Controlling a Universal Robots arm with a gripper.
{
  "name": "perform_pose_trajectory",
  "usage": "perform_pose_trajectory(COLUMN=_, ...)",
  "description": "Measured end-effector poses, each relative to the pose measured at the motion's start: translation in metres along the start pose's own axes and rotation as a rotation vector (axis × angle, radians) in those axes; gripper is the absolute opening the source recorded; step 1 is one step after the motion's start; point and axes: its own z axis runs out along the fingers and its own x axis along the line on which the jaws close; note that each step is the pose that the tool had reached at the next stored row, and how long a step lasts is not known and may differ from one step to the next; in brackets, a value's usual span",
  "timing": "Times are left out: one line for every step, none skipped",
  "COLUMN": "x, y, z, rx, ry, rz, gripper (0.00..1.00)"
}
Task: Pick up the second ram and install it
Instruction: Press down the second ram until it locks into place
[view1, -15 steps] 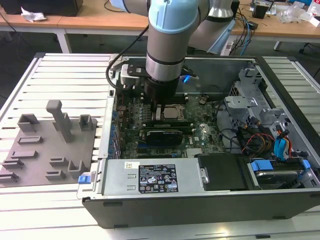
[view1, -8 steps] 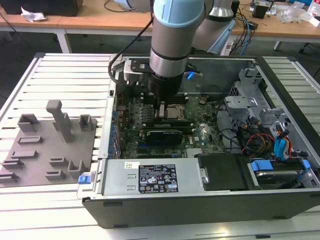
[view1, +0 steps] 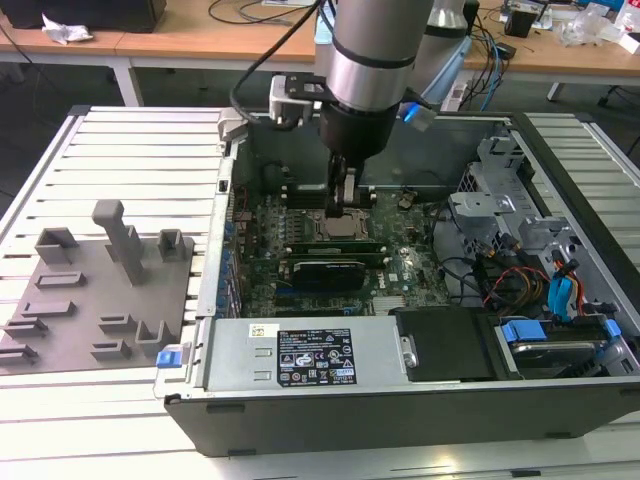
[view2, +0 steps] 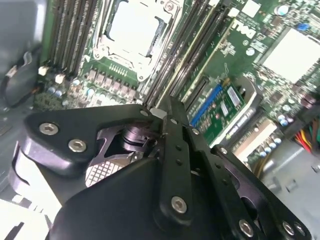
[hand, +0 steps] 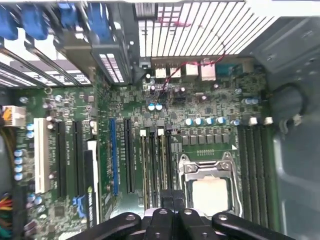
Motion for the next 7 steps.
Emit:
perform_pose_trajectory(x=-0.0001, y=0.0001, z=-0.0015, rx=0.0, ry=-0.0001, rz=0.0, gripper=0.11)
perform_pose_trajectory(x=-0.0002, y=0.0002, z=-0.0025, rx=0.0001, ry=-0.0006, rz=0.0, gripper=0.11)
perform_pose_trajectory(x=-0.0002, y=0.0002, z=-0.0025, rx=0.0, ry=-0.0007, rz=0.0, gripper=0.11)
perform_pose_trajectory(x=-0.0002, y=0.0002, z=-0.0026, rx=0.0, ry=-0.0006, rz=0.0, gripper=0.11)
perform_pose_trajectory(x=-0.0002, y=0.0002, z=-0.0026, rx=0.0, ry=-0.0005, rz=0.0, gripper=0.11)
perform_pose_trajectory(x=-0.0002, y=0.0002, z=-0.0026, rx=0.0, ry=-0.0005, rz=0.0, gripper=0.11)
perform_pose_trajectory(x=-0.0002, y=0.0002, z=-0.0026, rx=0.0, ry=-0.0006, rz=0.0, gripper=0.11)
